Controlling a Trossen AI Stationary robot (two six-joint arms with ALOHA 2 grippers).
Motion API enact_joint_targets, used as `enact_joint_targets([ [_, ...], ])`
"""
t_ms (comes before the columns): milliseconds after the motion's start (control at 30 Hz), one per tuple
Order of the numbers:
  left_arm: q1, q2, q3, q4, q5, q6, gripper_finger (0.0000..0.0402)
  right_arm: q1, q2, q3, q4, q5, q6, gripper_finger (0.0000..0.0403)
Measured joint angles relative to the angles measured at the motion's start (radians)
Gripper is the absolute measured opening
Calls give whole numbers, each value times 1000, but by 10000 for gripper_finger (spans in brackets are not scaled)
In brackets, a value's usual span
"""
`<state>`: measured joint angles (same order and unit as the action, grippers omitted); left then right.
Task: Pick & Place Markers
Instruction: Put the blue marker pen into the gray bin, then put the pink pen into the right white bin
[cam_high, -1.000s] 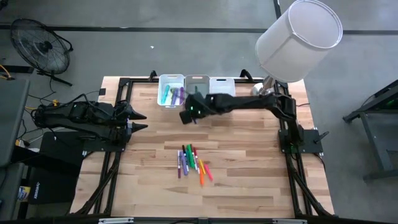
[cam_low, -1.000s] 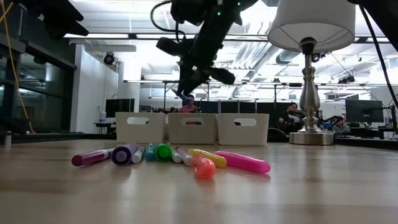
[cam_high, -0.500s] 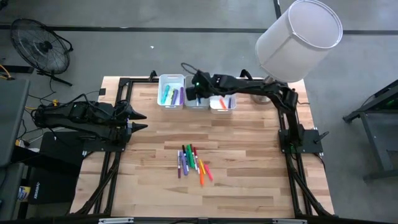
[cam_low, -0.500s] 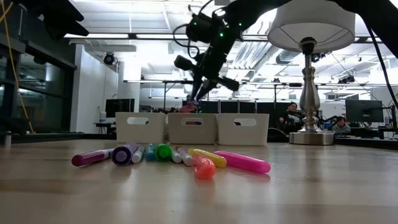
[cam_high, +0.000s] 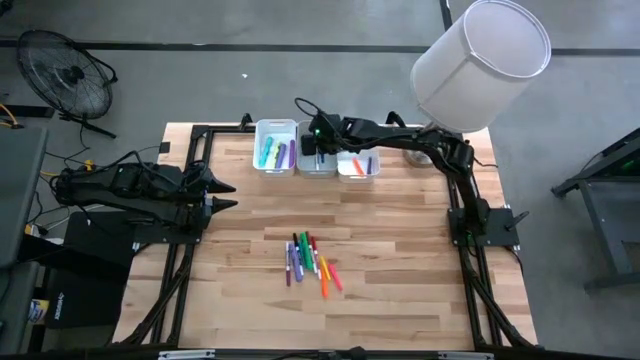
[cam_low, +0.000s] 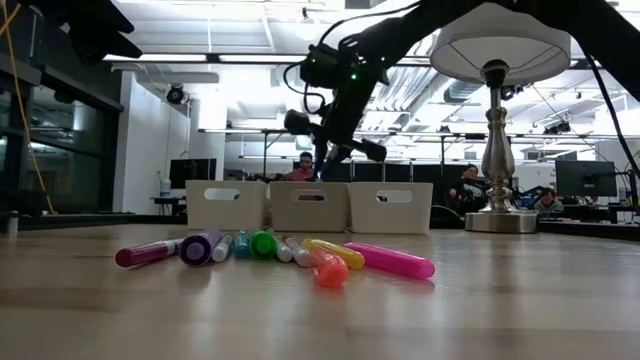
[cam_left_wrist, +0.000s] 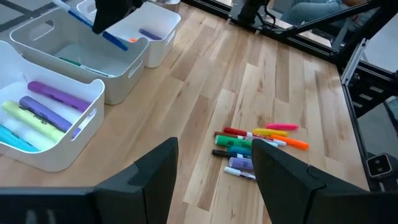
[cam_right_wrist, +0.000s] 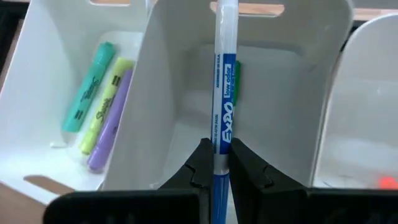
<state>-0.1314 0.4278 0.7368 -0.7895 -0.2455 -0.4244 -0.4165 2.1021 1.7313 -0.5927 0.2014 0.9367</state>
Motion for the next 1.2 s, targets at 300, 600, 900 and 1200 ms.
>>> enact_joint_targets([
  [300,0,0,0,-37,21,-31,201,-5,40,0,-15,15,52,20],
  [600,0,0,0,-45,21,-35,202,-3,56,-1,-22,-2,35,57],
  [900,0,0,0,-45,21,-43,201,-2,53,-1,-13,-54,-2,131],
  [1200,0,0,0,-55,21,-45,201,36,-44,0,6,-36,-55,152],
])
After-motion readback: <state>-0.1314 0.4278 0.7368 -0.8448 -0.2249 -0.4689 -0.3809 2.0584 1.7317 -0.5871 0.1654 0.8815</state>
